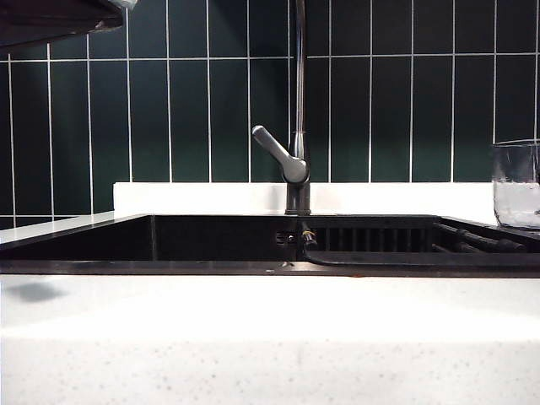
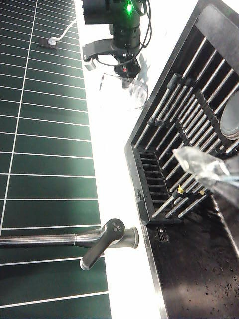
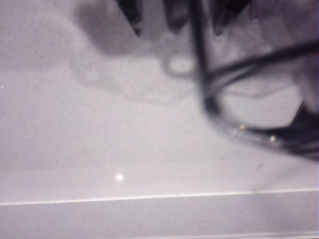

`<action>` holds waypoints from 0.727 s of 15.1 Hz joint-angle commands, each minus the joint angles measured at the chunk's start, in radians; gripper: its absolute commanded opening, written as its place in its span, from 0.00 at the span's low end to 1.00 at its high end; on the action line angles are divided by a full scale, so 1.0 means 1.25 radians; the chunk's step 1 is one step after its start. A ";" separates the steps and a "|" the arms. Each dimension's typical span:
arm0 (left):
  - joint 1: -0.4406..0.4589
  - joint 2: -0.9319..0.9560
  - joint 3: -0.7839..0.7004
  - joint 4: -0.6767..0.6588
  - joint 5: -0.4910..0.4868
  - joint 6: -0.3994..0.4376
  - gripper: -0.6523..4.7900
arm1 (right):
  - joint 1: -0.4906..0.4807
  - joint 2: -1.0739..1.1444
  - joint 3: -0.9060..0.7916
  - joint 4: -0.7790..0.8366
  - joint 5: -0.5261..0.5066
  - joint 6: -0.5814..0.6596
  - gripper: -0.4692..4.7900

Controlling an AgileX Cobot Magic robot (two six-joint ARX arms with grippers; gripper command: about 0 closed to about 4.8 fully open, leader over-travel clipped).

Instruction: Pick up the mug next to the sink, go to the faucet to get some water, pour the water into the sink, and finally put the mug back to its place.

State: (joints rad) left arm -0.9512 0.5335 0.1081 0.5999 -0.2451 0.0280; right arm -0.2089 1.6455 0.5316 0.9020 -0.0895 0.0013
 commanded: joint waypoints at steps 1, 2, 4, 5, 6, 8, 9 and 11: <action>0.000 0.001 0.000 -0.003 0.019 -0.002 0.11 | 0.001 -0.022 -0.003 0.011 0.008 -0.002 0.42; 0.000 0.001 0.000 -0.004 0.020 -0.002 0.11 | 0.001 -0.033 -0.006 0.005 0.008 -0.002 0.42; 0.000 0.001 0.000 -0.008 0.020 -0.002 0.11 | 0.001 -0.043 -0.009 -0.001 0.008 -0.002 0.42; 0.000 0.001 0.000 -0.010 0.020 -0.002 0.11 | 0.001 -0.053 -0.010 -0.026 0.008 -0.002 0.42; 0.000 0.001 0.000 -0.012 0.020 -0.002 0.11 | 0.001 -0.061 -0.010 -0.047 0.008 -0.002 0.42; 0.000 0.001 0.000 -0.016 0.021 -0.002 0.11 | 0.001 -0.090 -0.026 -0.066 0.008 -0.002 0.42; 0.000 0.001 0.000 -0.018 0.024 -0.002 0.11 | 0.001 -0.109 -0.041 -0.065 0.020 -0.002 0.42; 0.000 0.001 0.000 -0.018 0.041 -0.002 0.11 | 0.001 -0.142 -0.064 -0.067 0.031 -0.002 0.42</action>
State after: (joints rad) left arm -0.9516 0.5335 0.1081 0.5709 -0.2077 0.0273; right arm -0.2085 1.4837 0.4576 0.8097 -0.0582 0.0013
